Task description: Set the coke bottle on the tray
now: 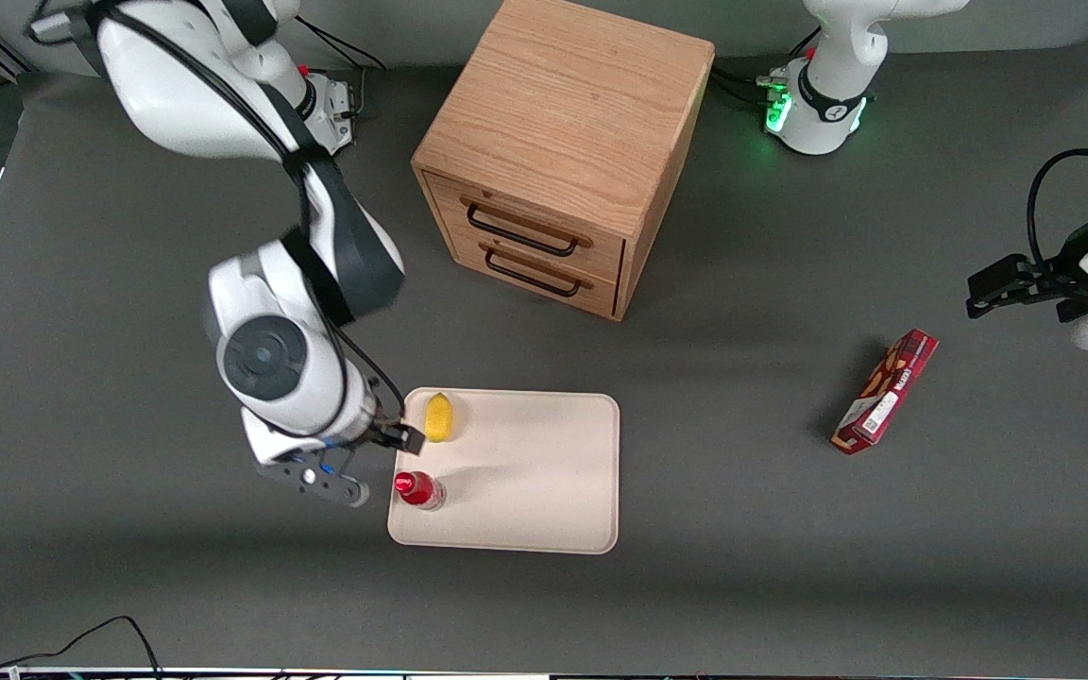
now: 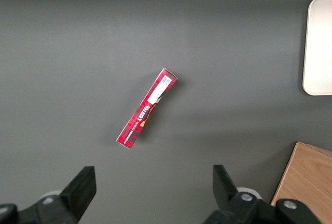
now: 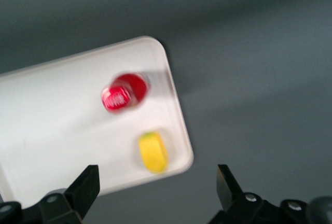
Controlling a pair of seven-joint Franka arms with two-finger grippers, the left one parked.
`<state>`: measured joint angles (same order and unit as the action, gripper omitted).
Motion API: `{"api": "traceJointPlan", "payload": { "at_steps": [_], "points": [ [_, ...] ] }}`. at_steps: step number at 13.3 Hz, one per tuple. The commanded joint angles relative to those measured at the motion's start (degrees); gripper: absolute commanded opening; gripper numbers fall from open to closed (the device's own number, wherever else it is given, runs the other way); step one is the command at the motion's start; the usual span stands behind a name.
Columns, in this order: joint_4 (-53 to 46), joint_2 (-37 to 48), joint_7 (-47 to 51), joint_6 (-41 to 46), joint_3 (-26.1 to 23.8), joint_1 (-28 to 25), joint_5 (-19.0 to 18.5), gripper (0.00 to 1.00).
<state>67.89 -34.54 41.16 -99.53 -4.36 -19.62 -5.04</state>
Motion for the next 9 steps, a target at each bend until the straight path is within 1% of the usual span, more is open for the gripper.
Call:
{"api": "traceJointPlan", "payload": {
  "at_steps": [1,2,3,5,6,8,9],
  "points": [
    [22.8,20.3,-10.4,-0.2,-6.0,10.2,2.0,1.00],
    [25.9,24.5,-15.0,1.9,-7.7,14.2,2.7,1.00],
    [28.1,27.8,-19.1,3.5,-8.3,16.8,2.8,1.00],
    [31.1,33.5,-26.4,7.3,-8.3,21.6,2.8,1.00],
    [33.2,36.4,-30.1,7.9,-8.3,24.3,3.2,1.00],
    [37.7,43.1,-36.6,7.7,-8.0,30.2,6.9,1.00],
    [38.1,44.9,-40.0,8.0,-7.7,33.0,7.8,1.00]
  ]
}}
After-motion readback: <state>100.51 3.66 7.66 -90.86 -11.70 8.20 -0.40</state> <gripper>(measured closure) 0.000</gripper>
